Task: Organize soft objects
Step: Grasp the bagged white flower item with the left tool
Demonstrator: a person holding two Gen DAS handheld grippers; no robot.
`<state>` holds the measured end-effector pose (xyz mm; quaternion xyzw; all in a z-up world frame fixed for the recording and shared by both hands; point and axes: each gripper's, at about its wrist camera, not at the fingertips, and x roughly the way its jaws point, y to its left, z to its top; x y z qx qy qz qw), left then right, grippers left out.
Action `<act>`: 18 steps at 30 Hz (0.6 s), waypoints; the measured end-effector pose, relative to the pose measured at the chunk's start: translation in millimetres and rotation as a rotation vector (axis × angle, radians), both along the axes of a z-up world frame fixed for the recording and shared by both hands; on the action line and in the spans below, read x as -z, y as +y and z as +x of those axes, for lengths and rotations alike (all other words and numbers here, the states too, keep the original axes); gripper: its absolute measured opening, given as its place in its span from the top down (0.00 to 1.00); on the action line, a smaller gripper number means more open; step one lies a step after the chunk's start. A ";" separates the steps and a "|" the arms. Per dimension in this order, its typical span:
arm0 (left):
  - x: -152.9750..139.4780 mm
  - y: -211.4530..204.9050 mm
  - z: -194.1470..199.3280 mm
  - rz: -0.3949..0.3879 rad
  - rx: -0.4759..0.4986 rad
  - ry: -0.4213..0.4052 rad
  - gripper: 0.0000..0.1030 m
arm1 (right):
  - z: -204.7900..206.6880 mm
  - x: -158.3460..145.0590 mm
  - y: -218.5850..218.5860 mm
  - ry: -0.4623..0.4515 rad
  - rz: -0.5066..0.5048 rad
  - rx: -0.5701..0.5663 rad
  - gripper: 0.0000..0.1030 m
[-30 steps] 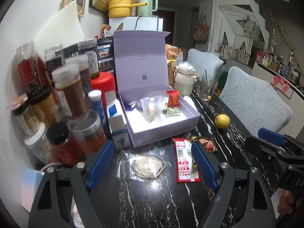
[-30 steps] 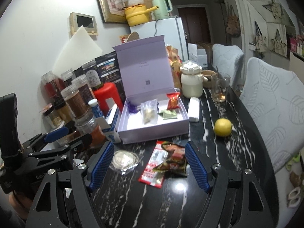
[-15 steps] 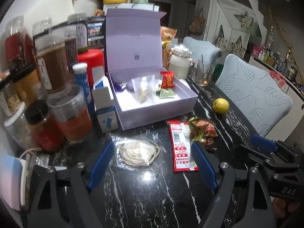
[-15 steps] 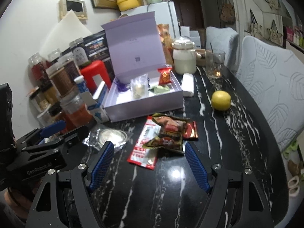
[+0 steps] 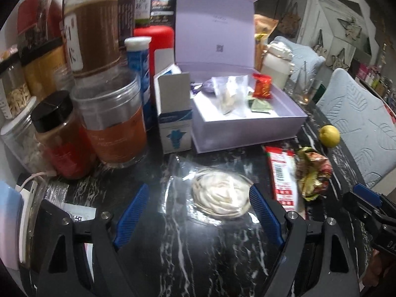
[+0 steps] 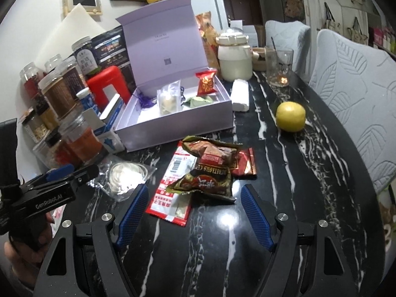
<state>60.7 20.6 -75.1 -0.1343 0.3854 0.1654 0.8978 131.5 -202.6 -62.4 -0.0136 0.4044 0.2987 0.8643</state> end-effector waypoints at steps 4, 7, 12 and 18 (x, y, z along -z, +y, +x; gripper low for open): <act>11.7 9.0 11.3 -0.018 0.003 0.032 0.19 | 10.2 8.0 5.9 0.015 -0.011 -0.006 0.25; 20.7 13.2 19.5 -0.030 0.005 0.053 0.19 | 16.8 12.7 8.4 0.026 -0.020 -0.007 0.25; 27.7 14.8 30.9 -0.045 0.025 0.056 0.19 | 29.9 20.8 8.9 0.047 -0.037 0.003 0.25; 37.7 6.1 47.4 -0.076 0.106 0.106 0.19 | 43.5 25.5 5.3 0.065 -0.043 0.022 0.25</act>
